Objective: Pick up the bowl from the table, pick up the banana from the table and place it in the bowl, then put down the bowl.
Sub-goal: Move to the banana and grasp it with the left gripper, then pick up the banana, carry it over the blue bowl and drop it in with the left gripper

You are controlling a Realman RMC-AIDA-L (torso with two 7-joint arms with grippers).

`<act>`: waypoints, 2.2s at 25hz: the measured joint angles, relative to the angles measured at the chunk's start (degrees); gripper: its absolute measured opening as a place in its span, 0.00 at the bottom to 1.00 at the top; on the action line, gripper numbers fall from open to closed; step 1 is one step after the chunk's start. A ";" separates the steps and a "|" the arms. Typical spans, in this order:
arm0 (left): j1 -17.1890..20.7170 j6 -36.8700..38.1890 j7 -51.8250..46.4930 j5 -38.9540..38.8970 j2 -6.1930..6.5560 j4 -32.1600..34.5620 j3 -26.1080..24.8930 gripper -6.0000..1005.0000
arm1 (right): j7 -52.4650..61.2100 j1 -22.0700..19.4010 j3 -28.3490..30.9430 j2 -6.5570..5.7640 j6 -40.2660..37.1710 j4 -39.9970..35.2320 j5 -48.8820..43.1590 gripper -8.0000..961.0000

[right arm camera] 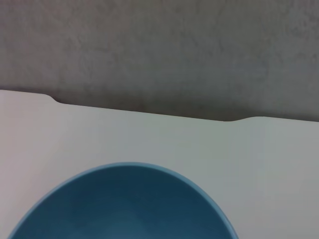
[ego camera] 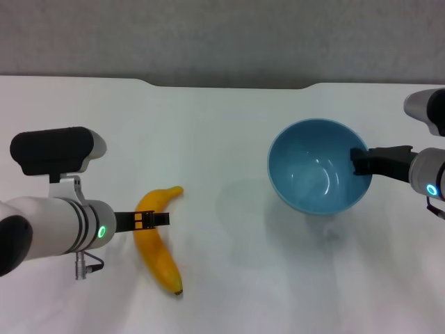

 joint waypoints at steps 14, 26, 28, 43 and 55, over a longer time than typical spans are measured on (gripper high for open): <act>-3.12 4.29 -1.41 -4.44 -0.05 7.82 1.41 0.89 | 0.02 0.30 -0.19 0.05 0.04 0.14 0.09 0.05; -4.51 4.97 0.45 -4.48 0.17 10.23 1.41 0.89 | 0.02 0.21 -0.73 0.05 -0.01 0.36 0.21 0.05; -5.08 4.57 0.57 -4.14 0.16 10.82 1.40 0.87 | 0.02 0.12 -0.74 0.07 -0.03 0.68 0.22 0.05; -5.30 4.02 2.85 -4.54 0.27 10.11 1.14 0.56 | 0.02 0.00 -0.76 0.14 -0.03 0.56 0.30 0.05; 2.71 -1.29 11.13 -4.24 0.55 -11.71 -2.68 0.54 | 0.13 0.89 -3.90 0.14 0.40 -2.22 4.74 0.05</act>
